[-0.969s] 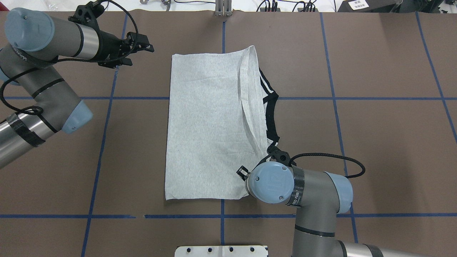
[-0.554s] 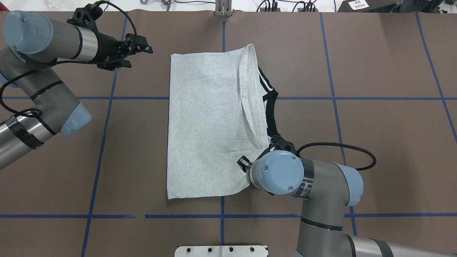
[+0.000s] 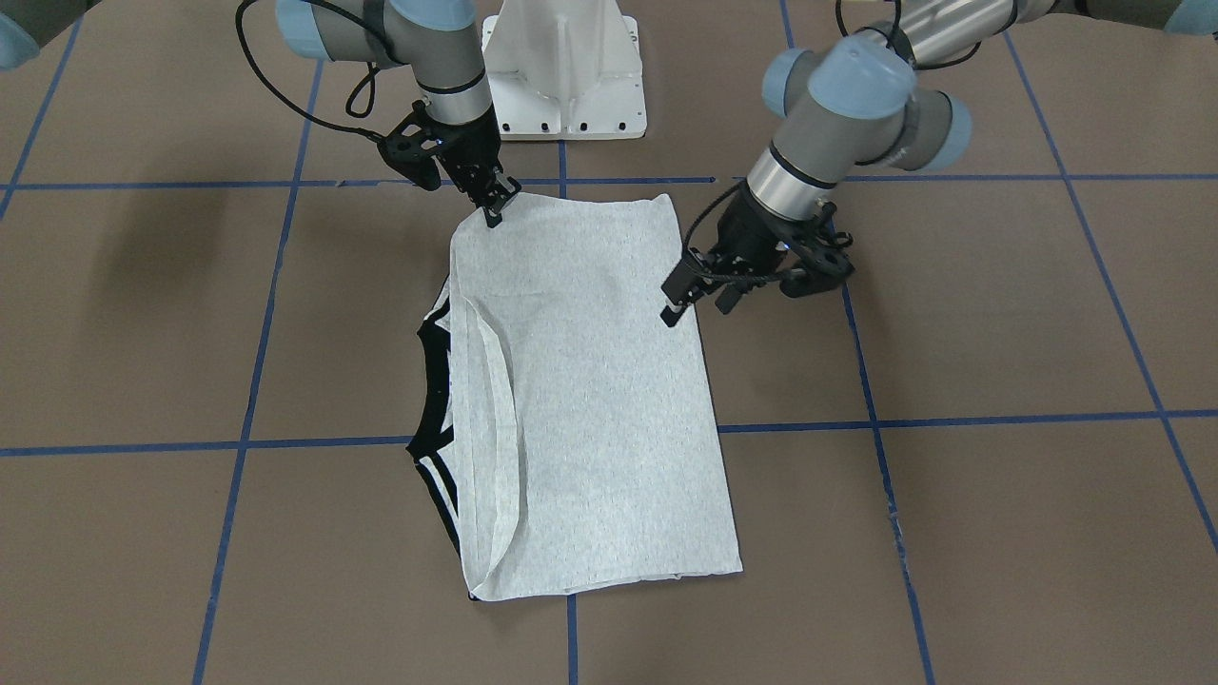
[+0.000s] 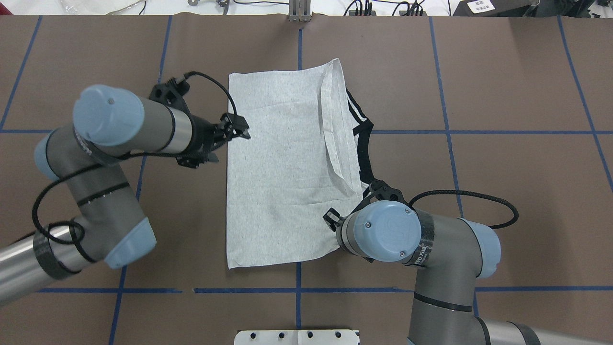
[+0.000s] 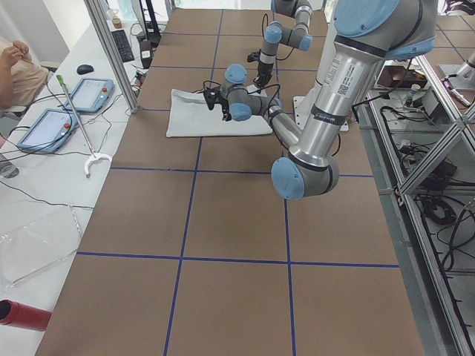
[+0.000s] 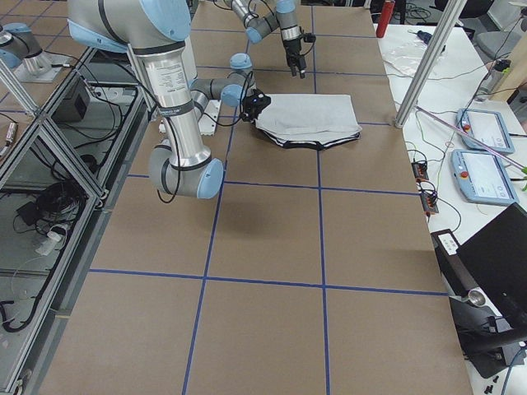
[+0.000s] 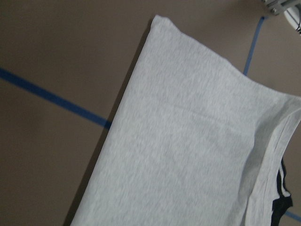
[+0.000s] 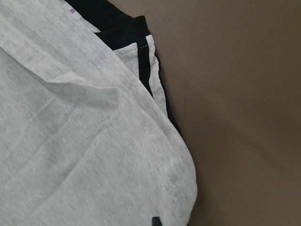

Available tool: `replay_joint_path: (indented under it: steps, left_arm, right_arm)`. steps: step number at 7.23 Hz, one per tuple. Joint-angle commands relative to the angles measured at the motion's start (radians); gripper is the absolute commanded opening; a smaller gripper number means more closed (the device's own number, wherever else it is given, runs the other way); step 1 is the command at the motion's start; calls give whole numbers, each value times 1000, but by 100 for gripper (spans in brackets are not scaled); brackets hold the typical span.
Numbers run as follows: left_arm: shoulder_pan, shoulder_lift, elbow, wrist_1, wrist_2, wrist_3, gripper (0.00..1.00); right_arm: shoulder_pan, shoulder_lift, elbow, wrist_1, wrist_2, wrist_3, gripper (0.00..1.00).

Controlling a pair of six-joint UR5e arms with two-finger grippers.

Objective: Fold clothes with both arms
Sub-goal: 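Grasp the shirt's near edge with both grippers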

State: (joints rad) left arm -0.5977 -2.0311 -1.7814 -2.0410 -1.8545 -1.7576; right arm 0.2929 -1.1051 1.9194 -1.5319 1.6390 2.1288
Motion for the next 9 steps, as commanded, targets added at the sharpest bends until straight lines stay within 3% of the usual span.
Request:
replay_joint_path:
  steps: [1, 3, 6, 7, 8, 9]
  left_arm:
    - [151, 58, -123, 153, 47, -95, 98]
    - [258, 115, -122, 156, 119, -137, 96]
    - [346, 118, -98, 159, 141, -180, 82]
    - [346, 117, -101, 163, 141, -187, 60]
    - [345, 117, -107, 177, 141, -188, 16]
    - [338, 117, -113, 177, 141, -186, 0]
  right_arm:
    - [0, -4, 1, 4, 1, -1, 0]
    - [0, -6, 1, 4, 1, -1, 0]
    - [0, -7, 3, 4, 1, -1, 0]
    - [0, -9, 4, 4, 1, -1, 0]
    - [0, -12, 19, 3, 1, -1, 0]
    - [0, -15, 29, -1, 1, -1, 0]
